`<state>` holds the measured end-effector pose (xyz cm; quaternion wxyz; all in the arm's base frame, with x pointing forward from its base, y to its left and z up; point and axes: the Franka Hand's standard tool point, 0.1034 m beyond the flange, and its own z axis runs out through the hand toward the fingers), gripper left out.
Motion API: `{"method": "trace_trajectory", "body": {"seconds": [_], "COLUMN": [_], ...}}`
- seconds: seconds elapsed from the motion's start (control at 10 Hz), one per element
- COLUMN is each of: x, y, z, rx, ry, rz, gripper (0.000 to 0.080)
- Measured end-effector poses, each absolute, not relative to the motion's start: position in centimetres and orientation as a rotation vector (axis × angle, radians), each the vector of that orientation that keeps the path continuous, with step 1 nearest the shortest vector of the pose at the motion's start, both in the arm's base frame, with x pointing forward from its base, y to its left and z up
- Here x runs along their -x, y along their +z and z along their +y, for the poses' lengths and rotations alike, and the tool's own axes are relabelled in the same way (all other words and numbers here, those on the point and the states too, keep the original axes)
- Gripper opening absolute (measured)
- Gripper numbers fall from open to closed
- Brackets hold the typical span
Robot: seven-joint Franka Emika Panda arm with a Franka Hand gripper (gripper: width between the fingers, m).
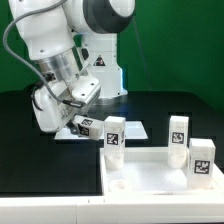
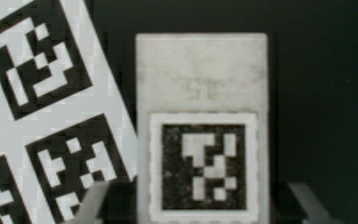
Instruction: Assemble square table
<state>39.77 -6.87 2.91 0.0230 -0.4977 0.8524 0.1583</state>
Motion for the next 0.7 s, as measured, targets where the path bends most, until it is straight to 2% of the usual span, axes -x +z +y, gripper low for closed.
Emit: {"method": "trace_trajectory", "body": {"seconds": [0.2, 0.4, 0.7], "x": [-41.0, -42.3, -42.7], "y": [2.6, 2.2, 2.1], "z": [-9.9, -12.2, -11.7], "rx": [1.296, 1.127, 0.859], "ry": [0.535, 0.457, 0.452], "rz": [2.862, 2.983, 3.074], "gripper": [0.0284, 0.0284, 0.0284]}}
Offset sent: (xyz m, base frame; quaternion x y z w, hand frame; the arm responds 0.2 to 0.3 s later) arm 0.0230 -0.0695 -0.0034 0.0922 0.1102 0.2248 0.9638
